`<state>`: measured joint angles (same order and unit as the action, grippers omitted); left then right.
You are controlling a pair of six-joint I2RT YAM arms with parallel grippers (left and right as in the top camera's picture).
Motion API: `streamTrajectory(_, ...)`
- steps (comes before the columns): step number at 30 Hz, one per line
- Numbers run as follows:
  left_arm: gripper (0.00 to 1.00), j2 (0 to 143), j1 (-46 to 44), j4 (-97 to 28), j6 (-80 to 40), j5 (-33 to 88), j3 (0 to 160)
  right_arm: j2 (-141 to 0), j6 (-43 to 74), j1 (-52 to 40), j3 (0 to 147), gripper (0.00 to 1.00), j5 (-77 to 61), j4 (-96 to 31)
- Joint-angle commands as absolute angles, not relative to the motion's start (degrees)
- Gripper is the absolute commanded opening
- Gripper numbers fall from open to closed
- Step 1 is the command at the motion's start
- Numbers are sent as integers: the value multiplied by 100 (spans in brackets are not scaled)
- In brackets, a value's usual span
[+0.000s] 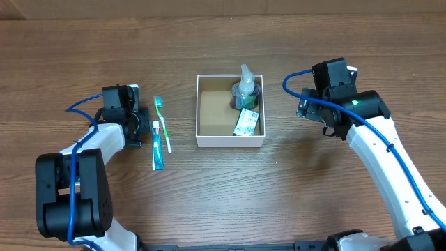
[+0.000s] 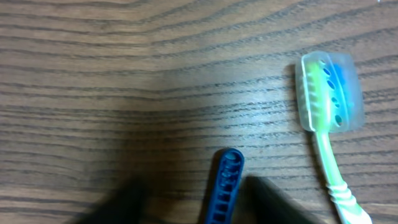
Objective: Pack container
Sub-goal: 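Reach the left gripper toward the toothpaste tube and toothbrush, then grasp the blue razor with the left gripper and lift it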
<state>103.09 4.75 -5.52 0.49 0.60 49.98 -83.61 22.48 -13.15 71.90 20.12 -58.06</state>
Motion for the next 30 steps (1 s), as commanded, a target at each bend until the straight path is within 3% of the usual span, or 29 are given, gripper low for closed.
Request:
streamTrajectory(1, 36, 10468, 486, -696, 130, 145, 5072, -8263, 2276, -1299, 7314, 100, 2093, -5778)
streamTrajectory(12, 28, 10444, 491, -1055, 130, 91, 5074, -8263, 2276, -1299, 7314, 100, 2093, -5778)
streamTrajectory(17, 40, 10447, 491, -1369, 132, 86, 5074, -8263, 2276, -1299, 7314, 100, 2093, -5778)
streamTrajectory(22, 42, 10447, 486, -1555, 130, 113, 5074, -8263, 2276, -1299, 7314, 100, 2093, -5778)
streamTrajectory(25, 31, 10447, 486, -1566, 130, 110, 5074, -8263, 2276, -1299, 7314, 100, 2093, -5778)
streamTrajectory(28, 12, 10447, 486, -1555, 130, 113, 5074, -8263, 2276, -1299, 7314, 100, 2093, -5778)
streamTrajectory(30, 6, 10444, 486, -1520, 128, 115, 5076, -8263, 2276, -1299, 7314, 100, 2093, -5776)
